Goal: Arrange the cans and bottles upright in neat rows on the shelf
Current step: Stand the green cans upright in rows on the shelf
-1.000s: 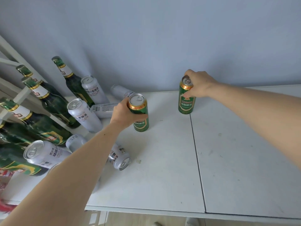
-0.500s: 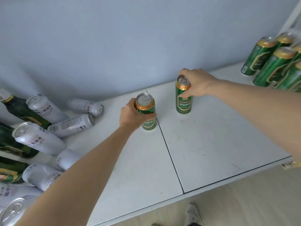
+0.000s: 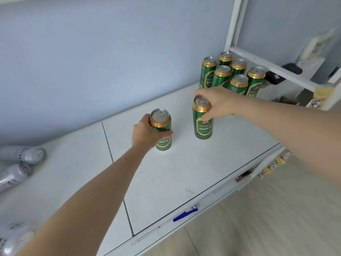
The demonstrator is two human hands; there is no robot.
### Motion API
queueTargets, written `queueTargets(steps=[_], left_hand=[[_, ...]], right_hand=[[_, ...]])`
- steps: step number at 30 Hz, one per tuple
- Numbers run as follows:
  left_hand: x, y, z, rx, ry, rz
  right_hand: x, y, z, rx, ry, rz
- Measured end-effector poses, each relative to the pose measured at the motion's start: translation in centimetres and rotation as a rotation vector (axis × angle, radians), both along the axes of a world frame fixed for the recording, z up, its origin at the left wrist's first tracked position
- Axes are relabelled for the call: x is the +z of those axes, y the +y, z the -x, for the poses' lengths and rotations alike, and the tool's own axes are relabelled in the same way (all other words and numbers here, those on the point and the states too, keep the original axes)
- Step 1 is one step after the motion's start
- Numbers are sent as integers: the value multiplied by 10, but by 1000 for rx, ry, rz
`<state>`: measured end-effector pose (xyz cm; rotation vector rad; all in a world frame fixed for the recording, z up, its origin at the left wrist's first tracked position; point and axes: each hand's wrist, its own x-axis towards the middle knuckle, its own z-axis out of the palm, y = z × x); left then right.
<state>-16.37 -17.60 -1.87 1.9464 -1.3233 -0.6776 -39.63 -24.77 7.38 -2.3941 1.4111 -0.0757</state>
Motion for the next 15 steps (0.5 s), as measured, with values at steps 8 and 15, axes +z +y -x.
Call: queueTargets(steps=[8, 15], left_hand=[[4, -40, 141, -17, -17, 4], [7, -80, 225, -122, -64, 11]], right_hand=[[11, -33, 134, 25, 43, 1], [10, -64, 212, -19, 68, 1]])
